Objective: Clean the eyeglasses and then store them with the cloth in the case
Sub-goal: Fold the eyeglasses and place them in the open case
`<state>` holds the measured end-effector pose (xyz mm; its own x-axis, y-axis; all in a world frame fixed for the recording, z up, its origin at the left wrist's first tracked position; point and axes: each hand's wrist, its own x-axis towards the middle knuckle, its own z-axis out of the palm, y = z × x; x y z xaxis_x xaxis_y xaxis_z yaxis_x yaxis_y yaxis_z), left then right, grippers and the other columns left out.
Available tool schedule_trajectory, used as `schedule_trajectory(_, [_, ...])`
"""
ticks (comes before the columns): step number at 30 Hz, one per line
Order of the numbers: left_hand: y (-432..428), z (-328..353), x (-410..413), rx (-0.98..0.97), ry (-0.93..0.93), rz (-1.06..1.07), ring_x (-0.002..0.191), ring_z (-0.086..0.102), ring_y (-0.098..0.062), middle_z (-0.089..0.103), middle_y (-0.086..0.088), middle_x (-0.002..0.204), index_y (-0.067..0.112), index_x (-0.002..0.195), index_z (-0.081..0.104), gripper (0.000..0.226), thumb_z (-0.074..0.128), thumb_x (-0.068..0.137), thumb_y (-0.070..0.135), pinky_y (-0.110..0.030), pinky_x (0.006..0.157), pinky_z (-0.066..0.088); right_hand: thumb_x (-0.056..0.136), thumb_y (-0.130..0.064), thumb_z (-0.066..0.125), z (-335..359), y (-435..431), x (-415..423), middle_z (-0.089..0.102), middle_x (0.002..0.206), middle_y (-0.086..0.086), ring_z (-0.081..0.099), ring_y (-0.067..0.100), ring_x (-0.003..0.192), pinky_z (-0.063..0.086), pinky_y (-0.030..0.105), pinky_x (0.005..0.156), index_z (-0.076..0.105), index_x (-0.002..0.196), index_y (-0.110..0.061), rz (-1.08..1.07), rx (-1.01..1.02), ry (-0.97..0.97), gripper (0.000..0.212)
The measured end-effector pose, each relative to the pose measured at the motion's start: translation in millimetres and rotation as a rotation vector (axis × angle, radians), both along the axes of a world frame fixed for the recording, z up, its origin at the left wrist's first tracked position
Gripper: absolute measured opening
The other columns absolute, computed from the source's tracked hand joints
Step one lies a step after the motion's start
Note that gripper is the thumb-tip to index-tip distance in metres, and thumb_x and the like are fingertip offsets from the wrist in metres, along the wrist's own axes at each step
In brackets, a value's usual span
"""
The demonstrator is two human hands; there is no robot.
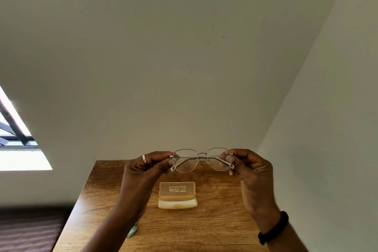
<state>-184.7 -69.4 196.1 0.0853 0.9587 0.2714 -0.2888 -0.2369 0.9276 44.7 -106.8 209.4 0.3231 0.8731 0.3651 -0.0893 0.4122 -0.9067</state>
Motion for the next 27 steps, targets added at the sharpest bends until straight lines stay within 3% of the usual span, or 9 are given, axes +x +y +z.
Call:
schedule_trajectory(4, [2.1,-1.7,-3.9,0.006,-0.038,-0.029,0.082,0.07,-0.023,0.077,-0.014,0.096,0.014,0.09,0.08,0.03,0.085,0.068,0.035,-0.026,0.061,0.057,0.058,-0.048,0.088,-10.8,1.7,-10.1,0.075,0.083,0.014,0.069,0.024,0.073,0.051,0.025,0.052,0.077,0.082,-0.016,0.021,-0.01,0.133,0.042])
schedule_trajectory(6, [4.8,-3.8,-6.5,0.006,-0.049,-0.025,0.078,0.068,-0.025,0.076,-0.017,0.095,0.013,0.088,0.08,0.016,0.08,0.074,0.018,-0.027,0.058,0.056,0.057,-0.047,0.089,-14.9,3.0,-13.2,0.075,0.084,0.016,0.069,0.025,0.074,0.053,0.026,0.053,0.077,0.083,-0.014,0.012,-0.012,0.147,0.044])
schedule_trajectory(8, [6.5,-5.4,-7.1,0.017,-0.033,-0.018,0.073,0.068,-0.025,0.076,-0.017,0.092,0.013,0.087,0.08,0.017,0.072,0.074,0.005,-0.027,0.056,0.056,0.056,-0.047,0.09,-17.1,4.8,-15.1,0.075,0.084,0.016,0.069,0.025,0.074,0.053,0.027,0.054,0.077,0.084,-0.013,-0.004,-0.014,0.162,0.045])
schedule_trajectory(13, [8.7,-9.0,-10.5,0.085,0.037,0.008,0.072,0.07,-0.024,0.077,-0.014,0.088,0.009,0.089,0.08,0.018,0.07,0.076,0.002,-0.027,0.057,0.058,0.06,-0.041,0.088,-20.3,10.5,-15.2,0.075,0.085,0.018,0.072,0.028,0.079,0.054,0.027,0.055,0.076,0.085,-0.01,-0.002,-0.005,0.157,0.041])
schedule_trajectory(16, [12.5,-15.9,-13.8,0.114,0.121,0.035,0.071,0.071,-0.025,0.078,-0.012,0.086,0.002,0.094,0.077,0.018,0.07,0.077,0.003,-0.026,0.059,0.059,0.076,-0.016,0.078,-29.3,17.1,-13.4,0.075,0.085,0.019,0.072,0.028,0.078,0.054,0.028,0.054,0.072,0.089,-0.001,-0.027,-0.031,0.116,0.021])
schedule_trajectory(18, [15.6,-24.0,-14.6,0.117,0.201,0.062,0.069,0.071,-0.025,0.078,-0.009,0.085,0.003,0.096,0.076,0.019,0.071,0.078,0.004,-0.025,0.06,0.059,0.079,-0.004,0.07,-41.5,23.4,-10.8,0.076,0.083,0.016,0.071,0.025,0.073,0.053,0.027,0.054,0.071,0.09,0.0,-0.038,-0.056,0.051,0.012])
schedule_trajectory(20, [19.0,-34.3,-14.6,0.075,0.247,0.091,0.066,0.071,-0.023,0.079,-0.005,0.085,0.005,0.096,0.077,0.018,0.073,0.079,0.003,-0.024,0.059,0.058,0.08,-0.005,0.07,-56.2,29.2,-6.6,0.076,0.082,0.012,0.071,0.023,0.072,0.054,0.025,0.057,0.073,0.09,-0.005,-0.035,-0.075,-0.053,0.011])
schedule_trajectory(24, [27.4,-68.1,-15.9,-0.073,0.288,0.106,0.068,0.072,-0.02,0.079,-0.002,0.084,0.012,0.094,0.079,0.017,0.074,0.08,0.003,-0.025,0.059,0.059,0.084,0.001,0.072,-97.3,39.4,6.1,0.075,0.077,0.0,0.071,0.015,0.069,0.056,0.024,0.062,0.076,0.093,-0.013,-0.074,-0.129,-0.401,0.017])
schedule_trajectory(27, [35.1,-104.4,-18.4,-0.188,0.362,0.116,0.073,0.074,-0.023,0.079,-0.001,0.083,0.014,0.094,0.08,0.014,0.076,0.082,0.009,-0.029,0.062,0.061,0.083,-0.005,0.074,-124.3,45.1,12.5,0.075,0.084,-0.013,0.07,0.006,0.078,0.056,0.021,0.065,0.078,0.096,-0.019,-0.082,-0.147,-0.649,0.02])
